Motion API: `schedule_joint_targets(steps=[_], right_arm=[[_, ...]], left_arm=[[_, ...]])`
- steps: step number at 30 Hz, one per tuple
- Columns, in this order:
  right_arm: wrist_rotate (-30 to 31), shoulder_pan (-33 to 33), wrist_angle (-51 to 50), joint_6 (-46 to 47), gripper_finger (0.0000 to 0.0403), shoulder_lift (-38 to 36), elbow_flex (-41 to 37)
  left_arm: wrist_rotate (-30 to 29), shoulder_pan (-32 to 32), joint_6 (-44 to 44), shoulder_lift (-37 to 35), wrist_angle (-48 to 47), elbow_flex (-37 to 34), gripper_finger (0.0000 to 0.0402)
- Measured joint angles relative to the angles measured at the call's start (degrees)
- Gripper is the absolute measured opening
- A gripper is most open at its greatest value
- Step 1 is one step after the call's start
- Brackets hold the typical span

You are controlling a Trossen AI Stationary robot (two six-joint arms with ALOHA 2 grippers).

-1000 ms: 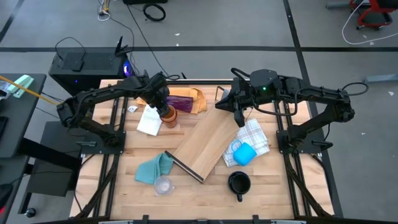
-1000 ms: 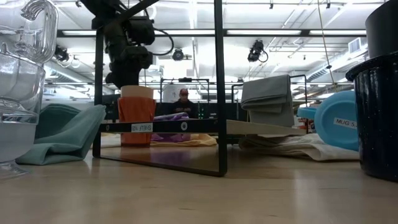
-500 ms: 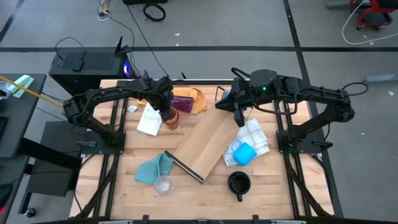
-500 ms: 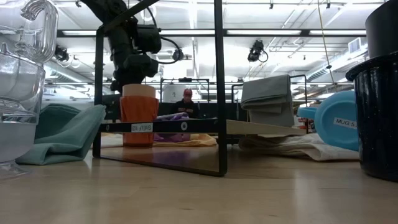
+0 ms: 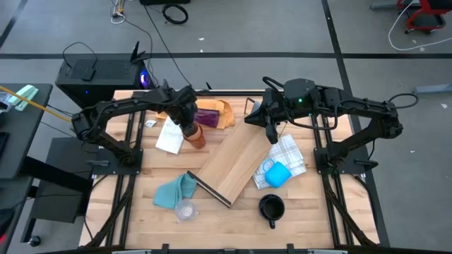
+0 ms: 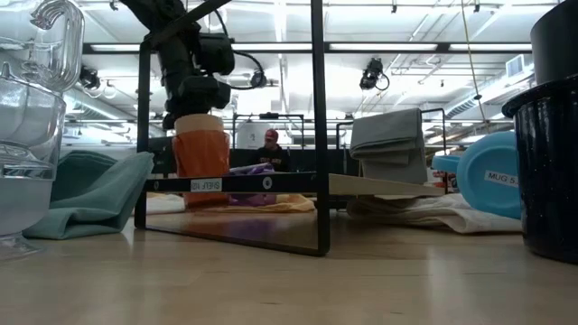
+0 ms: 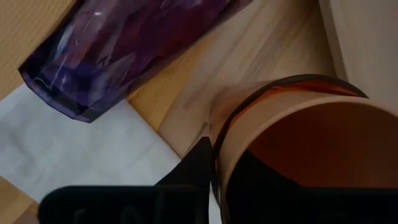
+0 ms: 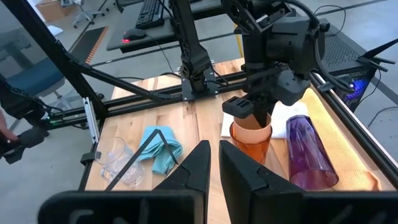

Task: Stack small to large cups/mugs on shelf
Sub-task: Put the orange cup on the shelf

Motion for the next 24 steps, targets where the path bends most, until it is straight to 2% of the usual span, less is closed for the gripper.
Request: schedule_joint_targets(steps=[9, 16, 24], right_arm=[[0.0, 0.0, -0.1, 0.0, 0.0041, 0.0, 0.0], [0.0, 0.0, -0.1, 0.0, 0.0041, 0.0, 0.0], [0.0, 0.0, -0.1, 0.0, 0.0041, 0.0, 0.0]], left_arm=[[0.0, 0.0, 1.3, 0.0, -2.9, 4.3, 0.0022], [0.0, 0.0, 1.4, 0.1, -4.6, 4.4, 0.0045], [0.0, 0.0, 2.4, 0.1, -5.1, 4.4, 0.0022]])
